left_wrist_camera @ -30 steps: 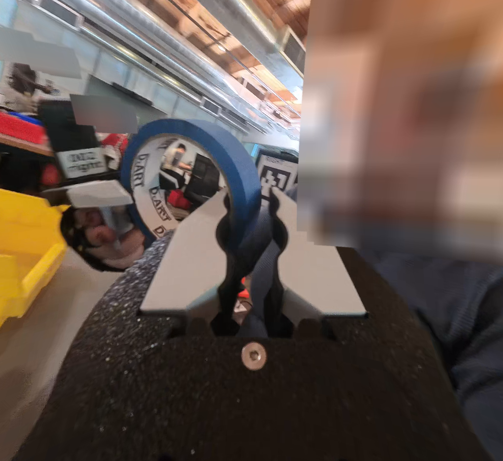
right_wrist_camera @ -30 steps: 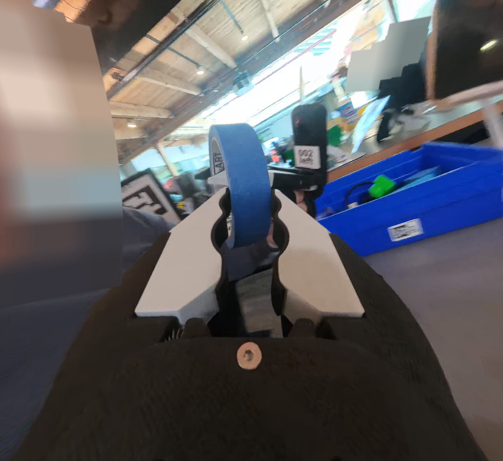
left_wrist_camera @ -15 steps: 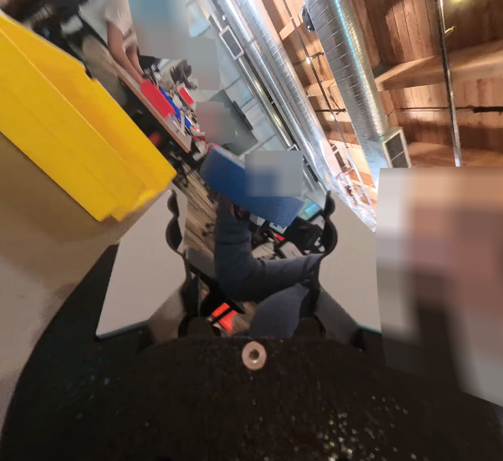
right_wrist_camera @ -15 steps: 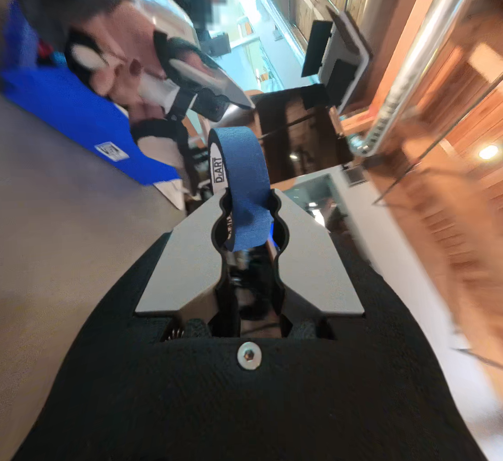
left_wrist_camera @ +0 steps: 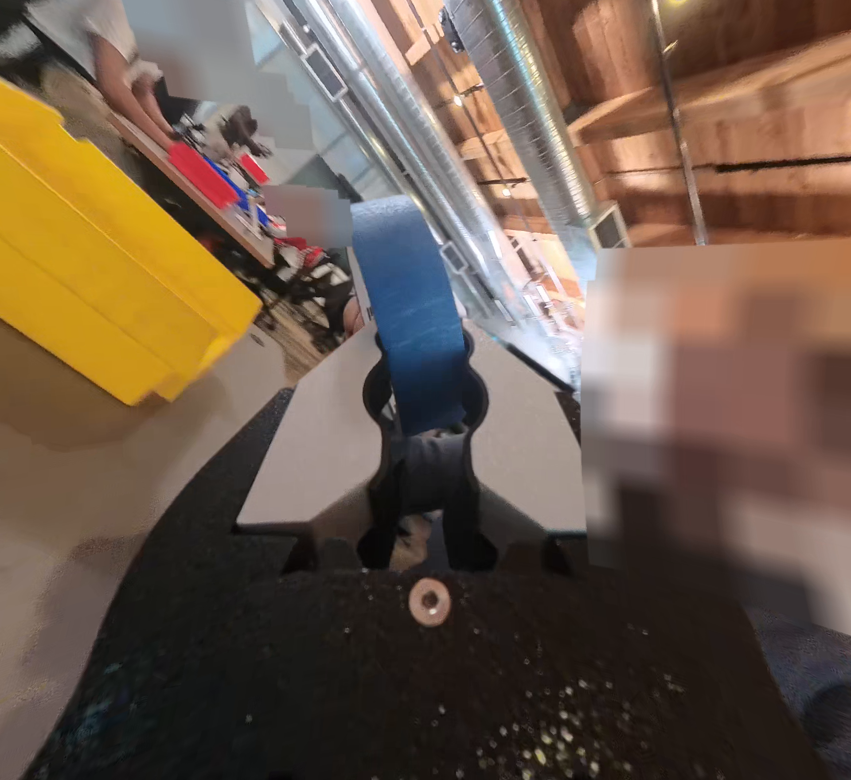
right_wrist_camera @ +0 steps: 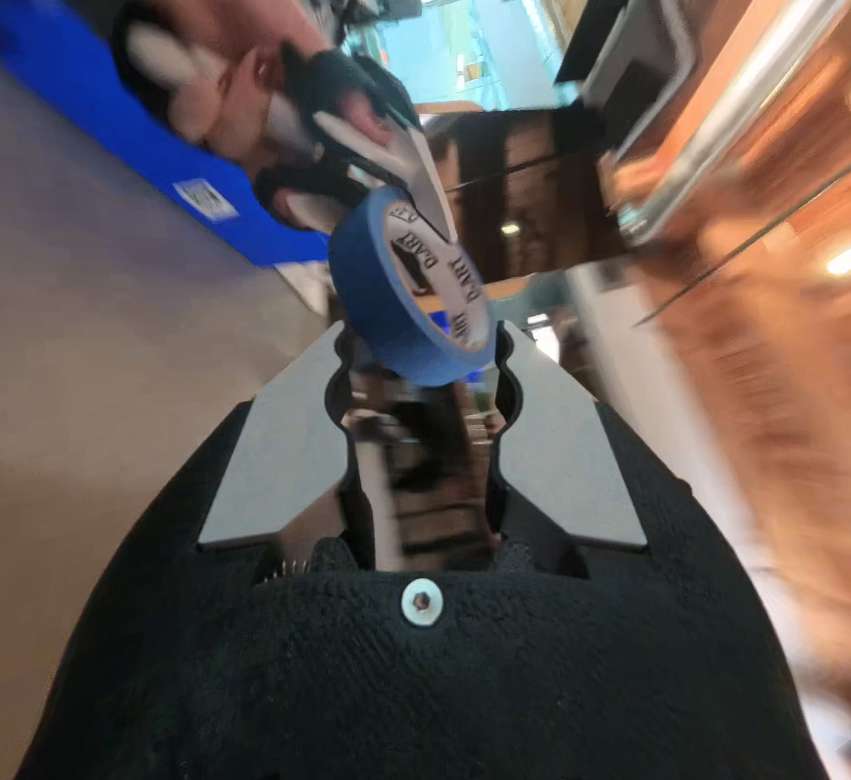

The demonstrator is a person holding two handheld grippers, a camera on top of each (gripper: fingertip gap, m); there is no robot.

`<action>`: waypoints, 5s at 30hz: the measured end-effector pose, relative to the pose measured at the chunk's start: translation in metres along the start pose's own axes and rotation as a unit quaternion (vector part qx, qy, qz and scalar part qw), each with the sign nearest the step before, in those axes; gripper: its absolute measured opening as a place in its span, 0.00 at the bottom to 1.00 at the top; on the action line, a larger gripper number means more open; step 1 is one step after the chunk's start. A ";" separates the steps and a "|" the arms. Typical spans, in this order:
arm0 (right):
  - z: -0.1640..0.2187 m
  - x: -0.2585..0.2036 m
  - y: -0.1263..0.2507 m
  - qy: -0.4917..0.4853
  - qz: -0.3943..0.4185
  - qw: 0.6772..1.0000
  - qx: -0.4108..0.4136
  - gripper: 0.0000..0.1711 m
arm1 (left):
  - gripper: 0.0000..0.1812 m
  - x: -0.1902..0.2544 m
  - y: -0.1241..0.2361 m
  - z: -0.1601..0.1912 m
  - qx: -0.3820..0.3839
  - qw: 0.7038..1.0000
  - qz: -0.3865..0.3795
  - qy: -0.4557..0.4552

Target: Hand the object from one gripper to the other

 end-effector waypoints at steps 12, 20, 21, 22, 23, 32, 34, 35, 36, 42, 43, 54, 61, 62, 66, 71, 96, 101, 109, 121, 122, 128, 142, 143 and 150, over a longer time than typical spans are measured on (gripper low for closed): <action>0.044 0.029 0.010 -0.734 -0.081 0.673 0.034 0.35 | 0.12 0.034 -0.010 0.019 -0.112 0.849 -0.030 -0.515; 0.036 0.021 0.008 -0.769 -0.160 0.612 0.099 0.25 | 0.13 0.040 -0.016 0.040 -0.149 0.826 0.041 -0.541; 0.037 0.022 0.009 -0.763 -0.154 0.620 0.100 0.22 | 0.13 0.040 -0.017 0.037 -0.142 0.842 0.034 -0.520; 0.038 0.023 0.009 -0.755 -0.144 0.631 0.099 0.20 | 0.14 0.039 -0.018 0.034 -0.135 0.856 0.017 -0.499; 0.039 0.024 0.010 -0.745 -0.138 0.646 0.093 0.19 | 0.14 0.037 -0.018 0.030 -0.130 0.864 -0.001 -0.486; 0.053 0.018 0.009 -0.466 -0.021 0.855 -0.227 0.18 | 0.27 0.028 -0.012 0.010 -0.109 0.839 -0.144 -0.514; 0.053 0.016 0.007 -0.411 -0.003 0.870 -0.272 0.18 | 0.26 0.025 -0.014 0.010 -0.116 0.829 -0.170 -0.520; 0.051 0.014 0.005 -0.395 -0.001 0.874 -0.284 0.18 | 0.26 0.023 -0.015 0.011 -0.122 0.823 -0.184 -0.523; 0.050 0.012 0.003 -0.386 -0.003 0.876 -0.289 0.18 | 0.26 0.021 -0.015 0.012 -0.131 0.815 -0.200 -0.528; 0.037 0.002 -0.009 -0.374 -0.018 0.882 -0.286 0.17 | 0.25 -0.002 -0.021 0.023 -0.177 0.741 -0.286 -0.581; 0.034 0.001 -0.011 -0.381 -0.023 0.881 -0.279 0.18 | 0.24 -0.005 -0.021 0.025 -0.176 0.731 -0.294 -0.590; 0.029 0.000 -0.014 -0.417 -0.022 0.871 -0.258 0.18 | 0.13 -0.014 -0.022 0.034 -0.170 0.680 -0.300 -0.647; 0.042 0.037 0.012 -0.417 0.055 0.878 -0.228 0.17 | 0.23 -0.004 -0.027 0.030 -0.134 0.701 -0.296 -0.634; 0.050 0.048 0.025 -0.406 0.093 0.877 -0.241 0.17 | 0.28 -0.003 -0.026 0.028 -0.137 0.698 -0.306 -0.633; 0.102 0.078 0.091 -0.365 0.215 0.825 -0.374 0.17 | 0.27 0.008 -0.020 0.016 -0.112 0.692 -0.324 -0.635; 0.181 0.034 0.150 -0.436 0.165 0.695 -0.547 0.17 | 0.29 0.047 0.003 -0.022 -0.049 0.682 -0.389 -0.617; 0.115 0.067 0.081 -0.456 0.193 0.825 -0.273 0.46 | 0.45 0.036 0.203 -0.100 0.026 0.660 -0.675 -0.328; 0.112 0.064 0.074 -0.463 0.180 0.827 -0.262 0.45 | 0.49 0.014 0.223 -0.097 0.019 0.633 -0.719 -0.288; 0.104 0.058 0.062 -0.477 0.154 0.832 -0.239 0.44 | 0.39 -0.007 0.241 -0.091 0.008 0.635 -0.731 -0.252; 0.068 0.032 0.017 -0.463 0.049 0.873 -0.142 0.43 | 0.22 0.060 0.172 -0.101 0.092 0.781 -0.467 -0.404; 0.062 0.028 0.012 -0.469 0.040 0.873 -0.125 0.42 | 0.22 0.066 0.158 -0.098 0.095 0.812 -0.409 -0.406; 0.014 0.007 -0.023 -0.508 -0.008 0.861 -0.014 0.39 | 0.21 0.085 0.063 -0.063 0.061 0.908 -0.153 -0.386; -0.003 0.008 -0.023 -0.460 -0.002 0.888 0.027 0.22 | 0.21 0.035 -0.016 0.002 -0.012 0.964 -0.037 -0.264; -0.003 0.008 -0.022 -0.450 0.000 0.893 0.026 0.22 | 0.23 0.034 -0.016 0.002 -0.008 0.966 -0.040 -0.255; -0.001 0.016 -0.009 -0.166 0.075 0.983 -0.023 0.07 | 0.35 0.033 -0.019 0.006 -0.038 0.957 -0.069 -0.279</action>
Point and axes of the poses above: each gripper's, where its closed fingertips meet, y back along the fingers, z out of its underside, x = y × z across the jaws, the point moved 8 cm from there along y, back along the fingers, and after that the axes turned 11 degrees about x, right-handed, at the moved point
